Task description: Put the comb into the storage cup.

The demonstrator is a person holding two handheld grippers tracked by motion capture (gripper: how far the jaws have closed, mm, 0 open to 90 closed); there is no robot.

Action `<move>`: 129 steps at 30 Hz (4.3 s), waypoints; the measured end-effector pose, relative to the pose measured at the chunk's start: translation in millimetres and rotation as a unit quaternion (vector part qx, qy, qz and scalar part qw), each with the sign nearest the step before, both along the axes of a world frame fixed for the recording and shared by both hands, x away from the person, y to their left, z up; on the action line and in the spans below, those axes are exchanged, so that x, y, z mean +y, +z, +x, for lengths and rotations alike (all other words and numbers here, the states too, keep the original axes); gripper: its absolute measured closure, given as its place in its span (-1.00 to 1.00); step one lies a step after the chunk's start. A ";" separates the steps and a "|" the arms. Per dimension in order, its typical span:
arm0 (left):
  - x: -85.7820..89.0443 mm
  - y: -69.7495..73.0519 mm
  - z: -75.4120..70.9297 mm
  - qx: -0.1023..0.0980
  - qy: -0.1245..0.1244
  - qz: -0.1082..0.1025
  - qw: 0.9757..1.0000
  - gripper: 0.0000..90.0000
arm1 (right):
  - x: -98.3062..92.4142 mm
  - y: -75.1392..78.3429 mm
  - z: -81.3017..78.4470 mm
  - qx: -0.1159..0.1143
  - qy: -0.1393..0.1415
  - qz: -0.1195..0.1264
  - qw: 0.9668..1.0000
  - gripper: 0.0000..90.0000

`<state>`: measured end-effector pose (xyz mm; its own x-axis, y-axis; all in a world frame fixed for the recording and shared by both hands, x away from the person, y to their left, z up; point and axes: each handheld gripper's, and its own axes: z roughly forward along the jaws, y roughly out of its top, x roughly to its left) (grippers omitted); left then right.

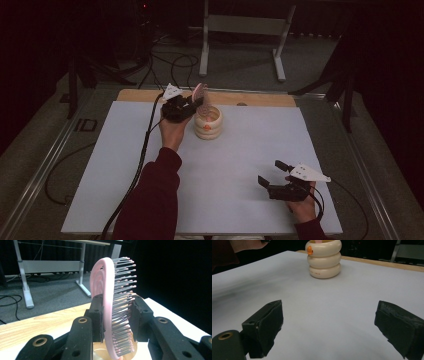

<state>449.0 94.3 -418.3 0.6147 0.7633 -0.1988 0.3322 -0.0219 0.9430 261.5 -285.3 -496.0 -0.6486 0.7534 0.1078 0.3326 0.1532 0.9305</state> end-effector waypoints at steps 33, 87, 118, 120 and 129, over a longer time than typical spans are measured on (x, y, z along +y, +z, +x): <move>16.4 -5.1 2.5 0.010 0.016 0.002 1.000 0.41 | 0.8 -0.8 0.6 0.000 0.002 -0.001 1.000 -0.81; 30.4 -11.6 -0.1 0.041 0.035 0.025 0.998 -0.62 | 3.3 -1.7 0.6 0.002 0.007 -0.003 1.000 -0.81; 39.5 -9.5 -16.8 0.056 0.030 0.103 0.993 -0.99 | 5.8 -2.8 0.8 0.002 0.010 -0.003 1.000 -0.81; 39.7 -8.5 -18.7 0.054 0.028 0.109 0.992 -0.99 | 5.9 -2.8 0.7 0.003 0.010 -0.003 1.000 -0.81; 42.4 -6.7 -28.0 0.054 0.007 0.122 0.991 -1.00 | 6.2 -2.8 0.8 0.002 0.013 -0.005 1.000 -0.81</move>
